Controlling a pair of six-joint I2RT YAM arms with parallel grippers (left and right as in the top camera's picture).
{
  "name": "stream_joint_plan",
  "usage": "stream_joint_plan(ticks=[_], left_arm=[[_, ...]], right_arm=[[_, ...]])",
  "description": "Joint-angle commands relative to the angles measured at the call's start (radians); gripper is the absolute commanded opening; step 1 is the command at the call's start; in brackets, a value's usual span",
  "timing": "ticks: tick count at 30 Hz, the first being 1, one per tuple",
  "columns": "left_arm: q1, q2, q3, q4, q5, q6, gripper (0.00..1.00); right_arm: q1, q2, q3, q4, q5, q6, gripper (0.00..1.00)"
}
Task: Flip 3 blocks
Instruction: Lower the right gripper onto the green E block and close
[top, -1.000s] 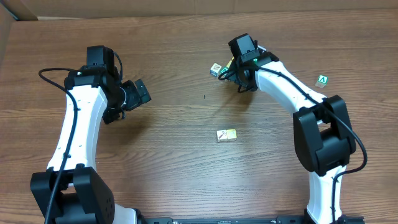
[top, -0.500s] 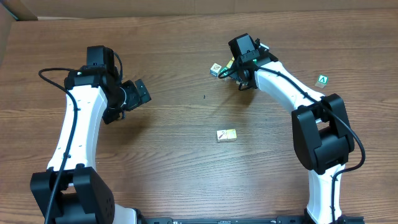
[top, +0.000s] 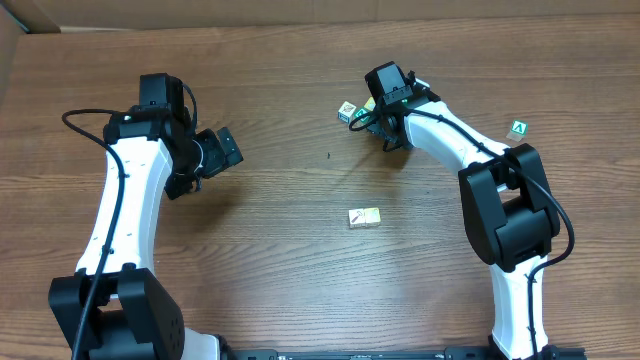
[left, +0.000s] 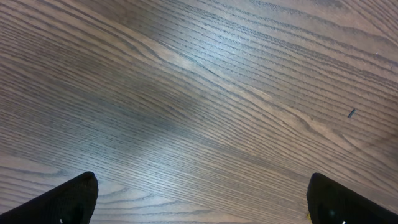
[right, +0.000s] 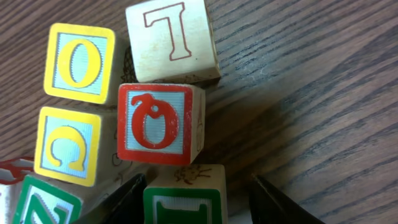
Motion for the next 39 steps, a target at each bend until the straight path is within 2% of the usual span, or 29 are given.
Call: stream_joint_plan(ticks=[1, 4, 9, 13, 18, 36, 39], left_arm=[[0.004, 0.006, 0.013, 0.001, 0.004, -0.014, 1.0], [0.004, 0.006, 0.013, 0.001, 0.004, -0.014, 1.0], [0.004, 0.006, 0.013, 0.001, 0.004, -0.014, 1.0], [0.004, 0.006, 0.013, 0.001, 0.004, -0.014, 1.0], [0.004, 0.006, 0.013, 0.001, 0.004, -0.014, 1.0], [0.004, 0.006, 0.013, 0.001, 0.004, -0.014, 1.0], [0.004, 0.006, 0.013, 0.001, 0.004, -0.014, 1.0]], right_arm=[[-0.003, -0.035, 0.011, 0.007, 0.011, -0.035, 0.52], [-0.003, -0.037, 0.011, 0.004, 0.01, -0.052, 0.42], [-0.003, -0.037, 0.011, 0.0, 0.011, -0.052, 0.42], [-0.003, -0.037, 0.011, 0.003, 0.011, -0.06, 0.48], [-0.003, -0.038, 0.016, 0.0, 0.011, -0.122, 0.49], [-0.003, -0.051, 0.076, -0.05, 0.011, -0.13, 0.47], [-0.003, -0.051, 0.076, -0.058, 0.011, -0.129, 0.42]])
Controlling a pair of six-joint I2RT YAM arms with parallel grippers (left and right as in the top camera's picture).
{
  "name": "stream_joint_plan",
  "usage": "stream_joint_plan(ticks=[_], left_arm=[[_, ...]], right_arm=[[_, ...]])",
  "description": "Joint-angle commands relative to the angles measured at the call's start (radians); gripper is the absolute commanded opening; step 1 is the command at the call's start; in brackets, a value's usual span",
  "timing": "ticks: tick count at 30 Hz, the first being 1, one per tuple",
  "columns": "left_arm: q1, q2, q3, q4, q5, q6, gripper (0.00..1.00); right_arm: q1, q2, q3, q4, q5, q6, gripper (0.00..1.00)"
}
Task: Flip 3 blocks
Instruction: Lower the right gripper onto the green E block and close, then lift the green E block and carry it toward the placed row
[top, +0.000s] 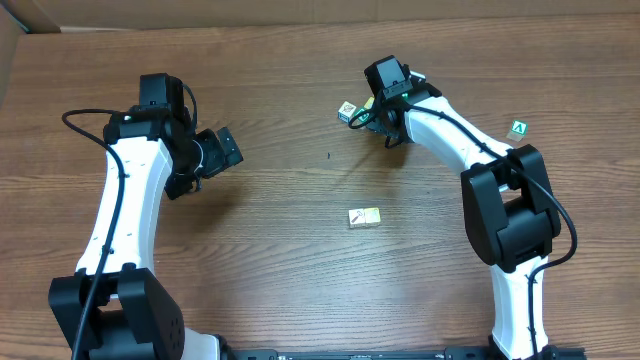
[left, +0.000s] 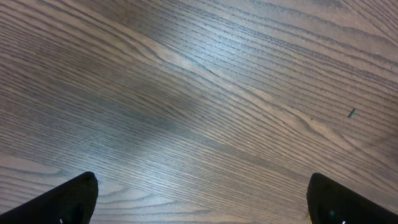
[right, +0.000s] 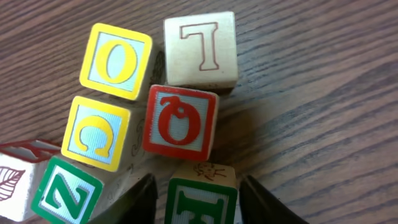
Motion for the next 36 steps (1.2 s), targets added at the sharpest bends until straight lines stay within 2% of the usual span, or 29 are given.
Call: stream_joint_plan(ticks=[1, 5, 7, 9, 15, 27, 36], left_arm=[[0.004, 0.006, 0.013, 0.001, 0.004, -0.014, 1.0], [0.004, 0.006, 0.013, 0.001, 0.004, -0.014, 1.0], [0.004, 0.006, 0.013, 0.001, 0.004, -0.014, 1.0], [0.004, 0.006, 0.013, 0.001, 0.004, -0.014, 1.0], [0.004, 0.006, 0.013, 0.001, 0.004, -0.014, 1.0], [0.004, 0.006, 0.013, 0.001, 0.004, -0.014, 1.0], [0.004, 0.006, 0.013, 0.001, 0.004, -0.014, 1.0]], right_arm=[[-0.003, -0.046, 0.029, -0.003, 0.01, -0.006, 0.41], [-0.003, -0.046, 0.029, -0.013, 0.006, -0.002, 0.42], [-0.003, -0.046, 0.029, -0.023, 0.006, -0.003, 0.49], [-0.003, -0.045, 0.029, -0.032, 0.006, -0.002, 0.49], [-0.003, -0.045, 0.028, -0.041, 0.008, 0.005, 0.41], [-0.002, -0.066, 0.029, -0.079, 0.007, -0.007, 0.36], [-0.002, -0.164, 0.029, -0.241, -0.047, -0.035, 0.29]])
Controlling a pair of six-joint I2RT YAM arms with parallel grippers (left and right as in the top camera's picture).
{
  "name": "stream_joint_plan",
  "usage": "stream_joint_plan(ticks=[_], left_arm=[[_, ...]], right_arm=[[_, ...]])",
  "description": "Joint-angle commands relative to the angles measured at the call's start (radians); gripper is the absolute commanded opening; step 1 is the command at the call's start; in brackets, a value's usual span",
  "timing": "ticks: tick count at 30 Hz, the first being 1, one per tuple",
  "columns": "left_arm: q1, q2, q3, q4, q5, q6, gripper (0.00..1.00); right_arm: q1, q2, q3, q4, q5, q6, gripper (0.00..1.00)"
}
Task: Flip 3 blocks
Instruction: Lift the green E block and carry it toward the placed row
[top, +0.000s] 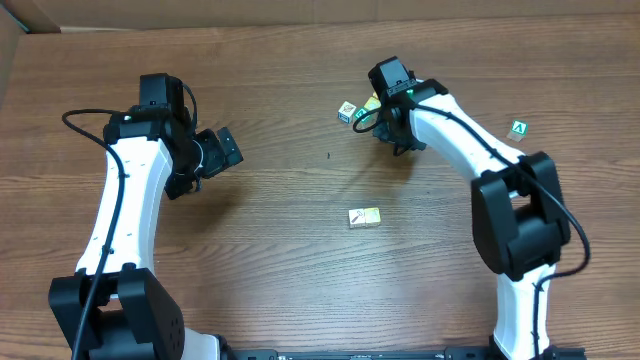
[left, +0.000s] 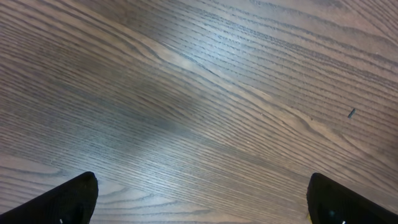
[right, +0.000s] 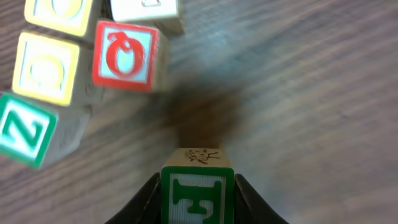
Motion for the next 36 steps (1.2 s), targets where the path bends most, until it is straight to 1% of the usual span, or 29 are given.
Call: stream_joint_plan(ticks=[1, 8, 10, 16, 19, 24, 28, 32, 34, 36], left_arm=[[0.004, 0.006, 0.013, 0.002, 0.004, -0.014, 1.0], [0.004, 0.006, 0.013, 0.001, 0.003, -0.014, 1.0], [0.004, 0.006, 0.013, 0.002, 0.004, -0.014, 1.0], [0.004, 0.006, 0.013, 0.002, 0.004, -0.014, 1.0], [0.004, 0.006, 0.013, 0.002, 0.004, -0.014, 1.0], [0.004, 0.006, 0.013, 0.002, 0.004, -0.014, 1.0], [0.004, 0.006, 0.013, 0.002, 0.004, -0.014, 1.0], [0.004, 0.006, 0.013, 0.002, 0.004, -0.014, 1.0], [0.004, 0.006, 0.013, 0.002, 0.004, -0.014, 1.0], [0.004, 0.006, 0.013, 0.002, 0.004, -0.014, 1.0]], right_arm=[[-0.002, -0.097, 0.029, -0.042, -0.08, -0.047, 0.29], [0.019, -0.124, 0.029, -0.148, -0.411, -0.156, 0.29], [0.042, -0.124, 0.029, -0.183, -0.451, -0.164, 0.28], [0.167, -0.124, 0.029, -0.241, -0.477, -0.186, 0.28], [0.233, -0.124, 0.029, -0.248, -0.477, -0.179, 0.29], [0.329, -0.124, 0.029, -0.249, -0.461, -0.107, 0.29], [0.399, -0.124, 0.026, -0.25, -0.342, -0.033, 0.29], [0.467, -0.124, 0.026, -0.28, -0.155, 0.071, 0.29], [0.48, -0.124, 0.026, -0.304, -0.106, 0.113, 0.29], [0.486, -0.124, 0.019, -0.304, -0.097, 0.132, 0.29]])
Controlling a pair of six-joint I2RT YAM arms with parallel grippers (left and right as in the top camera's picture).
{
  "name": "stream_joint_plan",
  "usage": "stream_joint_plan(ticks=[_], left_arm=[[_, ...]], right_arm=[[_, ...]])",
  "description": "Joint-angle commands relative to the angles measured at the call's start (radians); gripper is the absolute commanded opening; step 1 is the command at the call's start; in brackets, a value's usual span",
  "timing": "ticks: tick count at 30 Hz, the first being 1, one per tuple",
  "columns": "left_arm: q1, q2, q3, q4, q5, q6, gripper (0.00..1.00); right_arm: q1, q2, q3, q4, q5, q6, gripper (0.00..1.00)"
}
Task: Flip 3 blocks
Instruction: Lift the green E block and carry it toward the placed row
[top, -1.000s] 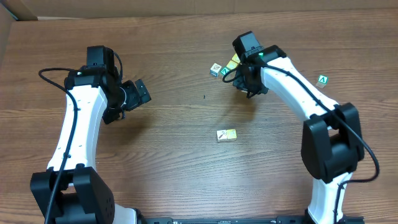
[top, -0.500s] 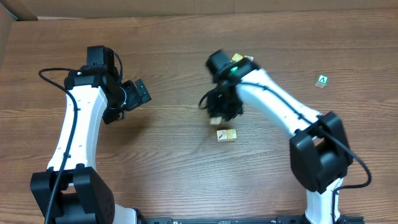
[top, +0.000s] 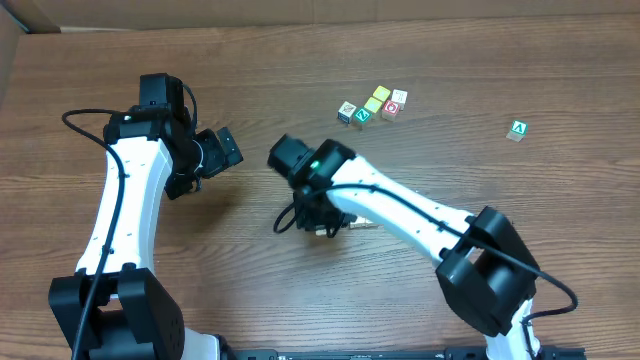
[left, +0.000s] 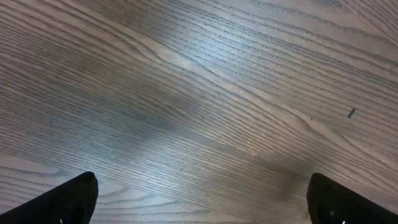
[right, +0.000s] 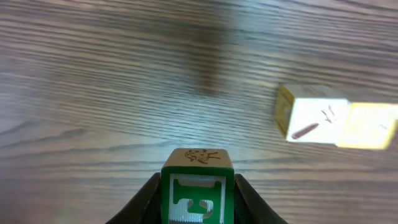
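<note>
My right gripper (right: 198, 186) is shut on a green-framed letter block (right: 198, 200), held a little above the wood with a small line drawing on its forward face. In the overhead view this gripper (top: 320, 216) is at the table's middle. To the block's right lies a pale yellow double block (right: 336, 124) on the table, mostly hidden under my arm from overhead. A cluster of several letter blocks (top: 373, 104) sits at the far middle. My left gripper (left: 202, 205) is open over bare wood, with nothing between its fingers (left: 74, 199).
A single green A block (top: 518, 129) lies alone at the far right. A small dark speck (left: 351, 112) marks the wood. My left arm (top: 130, 190) stands along the left side. The table's far edge (top: 300, 28) meets cardboard.
My right gripper, still shut on the green block, has moved from beside the far cluster to the table's middle, next to the pale yellow double block. The left arm has not moved.
My right gripper was open around the green block at the near edge of the far cluster, and stood much the same a moment later. Then it was shut on that block, clear of the cluster. Now it holds it at the table's middle. The left gripper stayed open throughout.
</note>
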Motion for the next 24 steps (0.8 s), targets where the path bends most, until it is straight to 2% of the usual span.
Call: stream_joint_plan(ticks=[1, 8, 24], left_arm=[[0.004, 0.006, 0.013, 0.001, 0.004, -0.014, 1.0], [0.004, 0.006, 0.013, 0.001, 0.004, -0.014, 1.0], [0.004, 0.006, 0.013, 0.001, 0.004, -0.014, 1.0]], right_arm=[[0.009, -0.029, 0.011, 0.008, 0.116, 0.093, 0.29], [0.01, -0.029, -0.082, 0.109, 0.116, 0.092, 0.29], [0.0, -0.028, -0.114, 0.131, 0.161, 0.092, 0.29]])
